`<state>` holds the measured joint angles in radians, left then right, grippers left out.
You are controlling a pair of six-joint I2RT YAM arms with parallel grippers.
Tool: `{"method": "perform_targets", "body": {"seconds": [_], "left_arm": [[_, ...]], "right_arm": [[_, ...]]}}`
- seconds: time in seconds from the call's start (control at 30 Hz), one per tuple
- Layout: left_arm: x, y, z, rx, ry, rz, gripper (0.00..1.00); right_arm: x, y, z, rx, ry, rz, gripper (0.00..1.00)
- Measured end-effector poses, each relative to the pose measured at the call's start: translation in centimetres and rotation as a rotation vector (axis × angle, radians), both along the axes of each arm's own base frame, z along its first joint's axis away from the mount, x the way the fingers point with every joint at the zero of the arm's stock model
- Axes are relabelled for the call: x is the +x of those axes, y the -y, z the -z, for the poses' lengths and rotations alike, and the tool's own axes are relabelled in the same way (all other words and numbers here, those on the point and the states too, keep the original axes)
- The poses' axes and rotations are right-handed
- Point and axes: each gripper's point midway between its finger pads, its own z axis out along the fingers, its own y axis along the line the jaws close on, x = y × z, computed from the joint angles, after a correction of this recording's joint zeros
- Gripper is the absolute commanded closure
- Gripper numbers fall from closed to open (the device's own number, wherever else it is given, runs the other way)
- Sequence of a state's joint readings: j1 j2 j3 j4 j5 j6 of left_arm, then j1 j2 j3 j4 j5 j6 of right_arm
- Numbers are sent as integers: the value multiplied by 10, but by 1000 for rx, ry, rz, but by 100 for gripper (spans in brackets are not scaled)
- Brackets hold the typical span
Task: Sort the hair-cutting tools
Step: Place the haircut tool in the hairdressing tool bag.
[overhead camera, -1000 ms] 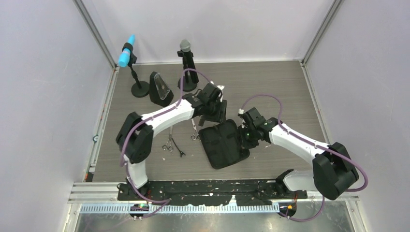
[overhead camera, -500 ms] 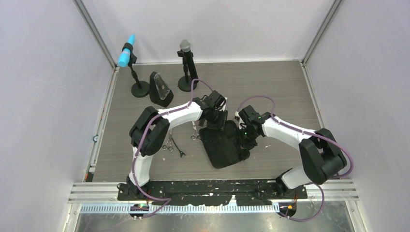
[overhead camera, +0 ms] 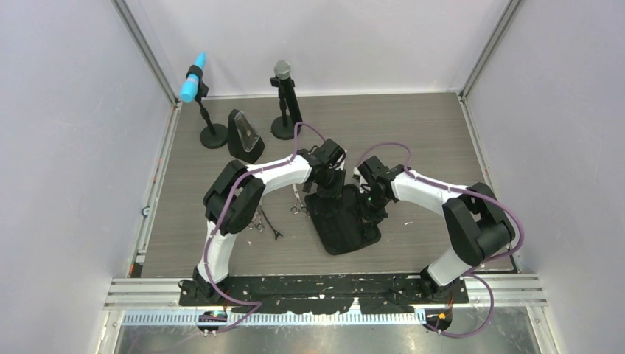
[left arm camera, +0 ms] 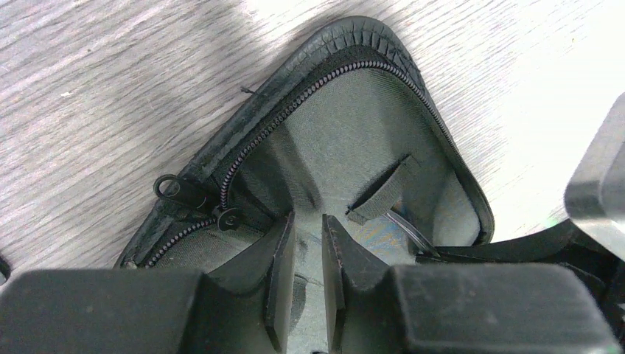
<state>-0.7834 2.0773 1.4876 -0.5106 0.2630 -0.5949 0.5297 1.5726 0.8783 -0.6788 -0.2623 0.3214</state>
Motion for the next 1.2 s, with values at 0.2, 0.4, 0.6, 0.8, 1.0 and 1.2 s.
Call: {"method": "perform_targets", "body": {"seconds": [0.2, 0.4, 0.6, 0.8, 1.0, 1.2], "left_arm": [[0, 0, 0, 1, -1, 0, 80], [0, 0, 0, 2, -1, 0, 81], [0, 0, 0, 2, -3, -2, 82], [0, 0, 0, 0, -3, -4, 82], [-1, 1, 0, -3, -3, -5, 82], [-1, 2, 2, -9, -7, -20, 83]], "right_arm": [[4, 0, 2, -9, 3, -5, 95], [8, -2, 1, 1, 23, -22, 95], [16, -6, 2, 32, 49, -33, 95], [26, -10, 3, 53, 108, -79, 95], [31, -11, 4, 45, 147, -121, 83], [38, -16, 0, 47, 200, -132, 69]]}}
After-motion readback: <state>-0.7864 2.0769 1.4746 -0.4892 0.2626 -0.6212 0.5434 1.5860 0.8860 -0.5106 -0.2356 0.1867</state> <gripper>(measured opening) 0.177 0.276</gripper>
